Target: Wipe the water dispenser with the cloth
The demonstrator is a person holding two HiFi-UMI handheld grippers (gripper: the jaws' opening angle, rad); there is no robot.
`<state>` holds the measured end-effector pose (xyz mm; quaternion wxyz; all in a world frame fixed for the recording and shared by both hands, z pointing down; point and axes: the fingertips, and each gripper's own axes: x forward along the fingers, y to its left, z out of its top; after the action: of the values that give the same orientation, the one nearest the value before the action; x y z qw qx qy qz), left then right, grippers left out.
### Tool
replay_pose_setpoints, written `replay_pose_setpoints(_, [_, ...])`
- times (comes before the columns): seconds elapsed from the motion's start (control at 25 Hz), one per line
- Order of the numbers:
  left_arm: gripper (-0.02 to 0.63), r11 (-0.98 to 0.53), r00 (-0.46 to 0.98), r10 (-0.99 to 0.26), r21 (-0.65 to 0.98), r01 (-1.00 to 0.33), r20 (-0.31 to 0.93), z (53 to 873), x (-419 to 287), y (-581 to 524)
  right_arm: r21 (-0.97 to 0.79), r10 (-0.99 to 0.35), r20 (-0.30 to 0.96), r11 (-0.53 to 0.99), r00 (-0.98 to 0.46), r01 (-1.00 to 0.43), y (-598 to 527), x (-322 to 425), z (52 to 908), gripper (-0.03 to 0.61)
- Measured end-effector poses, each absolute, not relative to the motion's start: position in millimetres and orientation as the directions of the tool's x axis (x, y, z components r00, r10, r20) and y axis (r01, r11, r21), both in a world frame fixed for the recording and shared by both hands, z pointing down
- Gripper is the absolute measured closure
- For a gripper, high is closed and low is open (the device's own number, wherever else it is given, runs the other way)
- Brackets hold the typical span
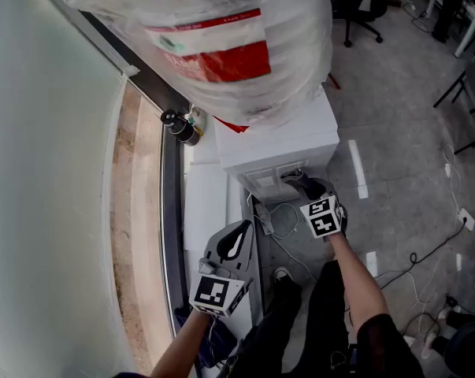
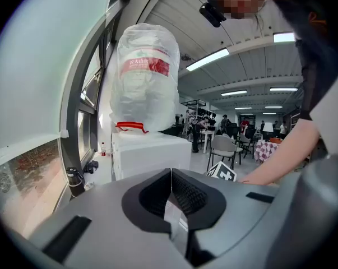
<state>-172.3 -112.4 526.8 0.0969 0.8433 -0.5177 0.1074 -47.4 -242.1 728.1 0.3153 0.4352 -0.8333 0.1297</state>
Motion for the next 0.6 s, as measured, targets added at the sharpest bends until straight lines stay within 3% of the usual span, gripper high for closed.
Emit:
replay_pose_setpoints(0.36, [0.595, -0.524, 0.501, -0.801, 0.021, -0.852, 0.329, 554.4, -136.3, -128.3, 0.102, -0.716, 0.646, 0.425, -0.265, -0.899, -261.4, 52.0, 728.6, 0.466])
replay_pose_setpoints(0.6, [0.595, -0.525, 0.506, -0.796, 0.036, -0.850, 0.331, 558.7, -131.8, -131.9, 0.081, -0.708, 0.652, 0.421, -0.272, -0.904, -243.1, 54.6, 733.7, 0.466])
